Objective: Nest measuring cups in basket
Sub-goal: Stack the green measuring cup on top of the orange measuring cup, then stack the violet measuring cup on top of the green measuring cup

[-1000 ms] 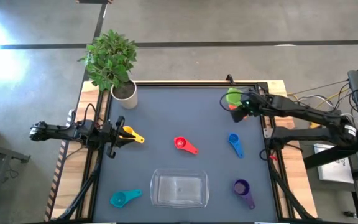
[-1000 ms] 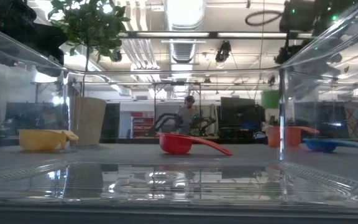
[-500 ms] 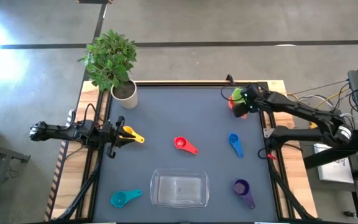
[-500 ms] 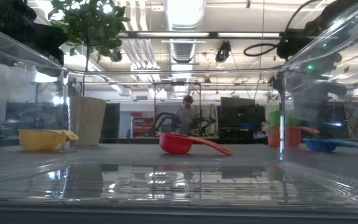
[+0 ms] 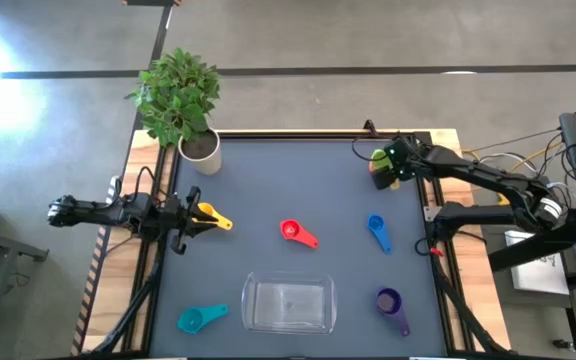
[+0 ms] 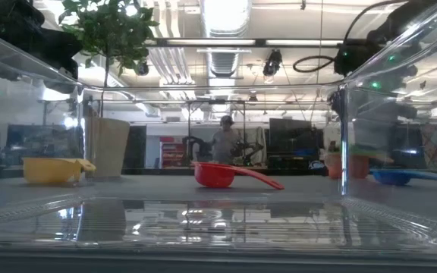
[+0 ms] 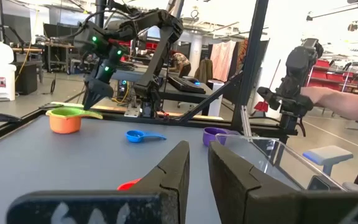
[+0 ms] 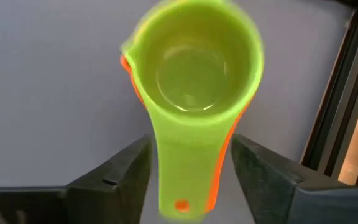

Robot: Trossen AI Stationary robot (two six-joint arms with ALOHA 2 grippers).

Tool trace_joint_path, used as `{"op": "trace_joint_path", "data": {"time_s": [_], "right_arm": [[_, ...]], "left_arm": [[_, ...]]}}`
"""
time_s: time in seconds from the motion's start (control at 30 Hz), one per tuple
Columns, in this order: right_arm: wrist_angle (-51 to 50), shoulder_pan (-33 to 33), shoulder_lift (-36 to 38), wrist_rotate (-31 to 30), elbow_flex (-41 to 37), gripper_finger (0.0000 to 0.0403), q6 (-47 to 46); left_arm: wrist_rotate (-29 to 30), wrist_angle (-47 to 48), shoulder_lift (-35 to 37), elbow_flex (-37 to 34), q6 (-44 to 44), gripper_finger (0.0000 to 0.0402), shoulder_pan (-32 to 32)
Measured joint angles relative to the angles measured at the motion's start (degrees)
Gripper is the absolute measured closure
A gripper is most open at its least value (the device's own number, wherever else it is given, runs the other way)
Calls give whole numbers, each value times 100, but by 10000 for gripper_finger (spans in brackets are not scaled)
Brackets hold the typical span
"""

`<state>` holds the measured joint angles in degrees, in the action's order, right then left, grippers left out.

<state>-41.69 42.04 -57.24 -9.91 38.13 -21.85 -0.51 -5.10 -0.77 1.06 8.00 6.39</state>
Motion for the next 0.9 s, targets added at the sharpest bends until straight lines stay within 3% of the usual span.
{"op": "trace_joint_path", "data": {"time_s": [0.2, 0.37, 0.63, 0.9], "right_arm": [[-325, -21, 167, 160, 414, 123, 71], [-720, -395, 673, 563, 557, 97, -104], [-713, -1831, 1737, 544, 436, 103, -587], [-520, -3461, 1912, 542, 387, 110, -721]], "left_arm": [[0, -2, 1, -2, 1, 361, 0], [0, 0, -1, 0, 1, 361, 0], [0, 0, -1, 0, -1, 361, 0], [0, -2, -1, 0, 1, 361, 0]]}}
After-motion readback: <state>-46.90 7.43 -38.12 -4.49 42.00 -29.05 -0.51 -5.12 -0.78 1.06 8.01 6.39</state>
